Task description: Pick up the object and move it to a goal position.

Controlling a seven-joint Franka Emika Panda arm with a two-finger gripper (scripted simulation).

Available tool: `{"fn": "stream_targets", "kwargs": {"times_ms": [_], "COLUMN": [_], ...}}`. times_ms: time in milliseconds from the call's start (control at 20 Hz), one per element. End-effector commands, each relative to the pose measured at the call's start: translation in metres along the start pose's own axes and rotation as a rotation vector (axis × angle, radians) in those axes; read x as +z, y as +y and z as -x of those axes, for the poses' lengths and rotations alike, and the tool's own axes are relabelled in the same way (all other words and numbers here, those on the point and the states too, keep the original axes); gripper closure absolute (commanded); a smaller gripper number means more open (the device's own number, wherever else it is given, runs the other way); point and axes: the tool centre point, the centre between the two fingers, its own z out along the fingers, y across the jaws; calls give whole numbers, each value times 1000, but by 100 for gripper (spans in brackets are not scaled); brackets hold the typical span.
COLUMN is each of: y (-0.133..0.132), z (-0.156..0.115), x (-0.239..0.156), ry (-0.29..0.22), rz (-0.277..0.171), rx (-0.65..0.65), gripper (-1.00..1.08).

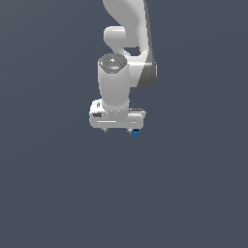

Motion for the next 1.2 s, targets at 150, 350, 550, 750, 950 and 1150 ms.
{"fn": "stream_targets", "kwargs": {"times_ms": [150, 350, 550, 750, 950, 1150], "y": [2, 10, 14, 11, 5, -7], "z": [1, 5, 6, 7, 12, 19], "x": [1, 5, 6, 8, 13, 22], "ry": [-5, -25, -33, -31, -30, -27], "rz": [0, 0, 0, 0, 1, 1], "rx": [0, 1, 1, 6, 25, 56], "gripper": [-92, -92, -92, -92, -92, -92]}}
